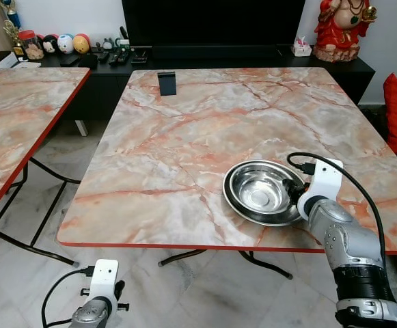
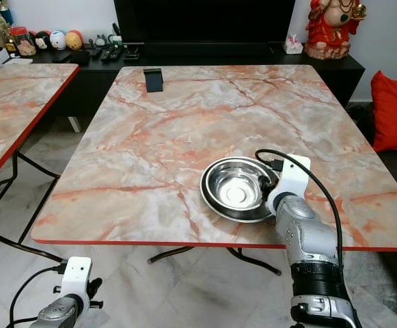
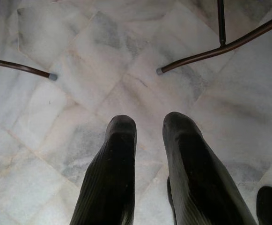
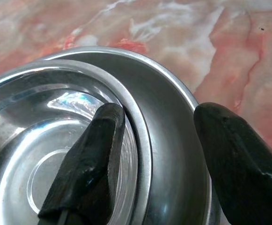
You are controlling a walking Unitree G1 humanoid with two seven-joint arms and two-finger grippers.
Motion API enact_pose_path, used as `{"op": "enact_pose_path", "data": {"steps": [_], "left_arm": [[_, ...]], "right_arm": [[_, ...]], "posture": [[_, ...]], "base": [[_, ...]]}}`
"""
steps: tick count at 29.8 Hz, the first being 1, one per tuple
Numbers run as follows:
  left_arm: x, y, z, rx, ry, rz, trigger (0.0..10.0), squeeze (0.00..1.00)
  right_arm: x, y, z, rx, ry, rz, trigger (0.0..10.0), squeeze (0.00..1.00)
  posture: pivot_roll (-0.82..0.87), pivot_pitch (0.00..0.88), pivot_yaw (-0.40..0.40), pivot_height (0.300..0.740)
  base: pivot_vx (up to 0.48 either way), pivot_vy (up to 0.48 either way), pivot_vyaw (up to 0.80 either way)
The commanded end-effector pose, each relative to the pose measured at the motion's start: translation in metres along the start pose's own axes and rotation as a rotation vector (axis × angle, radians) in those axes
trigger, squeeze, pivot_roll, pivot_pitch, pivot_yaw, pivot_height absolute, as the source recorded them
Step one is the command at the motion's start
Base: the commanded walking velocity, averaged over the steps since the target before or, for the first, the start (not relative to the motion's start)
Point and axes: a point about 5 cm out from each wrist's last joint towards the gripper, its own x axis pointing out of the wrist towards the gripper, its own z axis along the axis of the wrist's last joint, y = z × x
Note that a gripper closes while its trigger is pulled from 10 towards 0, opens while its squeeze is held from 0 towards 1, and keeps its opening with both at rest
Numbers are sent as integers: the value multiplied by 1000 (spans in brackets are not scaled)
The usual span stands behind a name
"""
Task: Setting the table
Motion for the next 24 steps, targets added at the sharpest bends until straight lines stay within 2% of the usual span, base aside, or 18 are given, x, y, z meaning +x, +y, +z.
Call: {"op": "enact_pose_path", "data": {"steps": [1, 3, 5, 11, 14, 16, 17, 20, 23, 24], "left_arm": [[0, 1, -1, -2, 5, 7, 10000, 0], [0, 1, 0, -2, 4, 8, 10000, 0], [0, 1, 0, -3, 4, 9, 10000, 0], [0, 1, 0, -4, 3, 9, 10000, 0], [0, 1, 0, -4, 1, 8, 10000, 0], [0, -1, 0, 0, -1, 3, 10000, 0], [0, -1, 0, 0, -2, 2, 10000, 0], [0, -2, 0, 0, -4, 1, 10000, 0], [0, -1, -1, -2, -8, 1, 10000, 0], [-1, 1, -2, -1, -8, 2, 10000, 0]], "right_arm": [[-2, 6, 12, -12, -55, 18, 10000, 0], [-3, 11, 18, 11, -103, 45, 10000, 0], [-3, 12, 19, 1, -107, 50, 10000, 0], [-4, 9, 26, 7, -162, 24, 10000, 0], [-9, 10, 45, 16, -320, 43, 10000, 0], [-20, 14, 60, -42, -500, 79, 10000, 0], [-23, 15, 61, -48, -534, 88, 10000, 0], [-29, 15, 58, -65, -592, 80, 10000, 0], [-34, 12, 44, -95, -611, 55, 10000, 0], [-38, 10, 33, -135, -620, 47, 10000, 0]], "posture": [[-26, 0, 13, 740], [-25, 0, 13, 740], [-25, 0, 13, 740], [-25, 0, 12, 740], [-29, 0, 14, 740], [-29, 0, 14, 740], [-29, 0, 14, 740], [-29, 0, 15, 740], [-30, 0, 17, 740], [-32, 0, 19, 740]], "base": [[0, 0, 0], [0, 0, 0], [0, 0, 0], [0, 0, 0], [0, 0, 0], [0, 0, 0], [0, 0, 0], [0, 0, 0], [0, 0, 0], [0, 0, 0]]}}
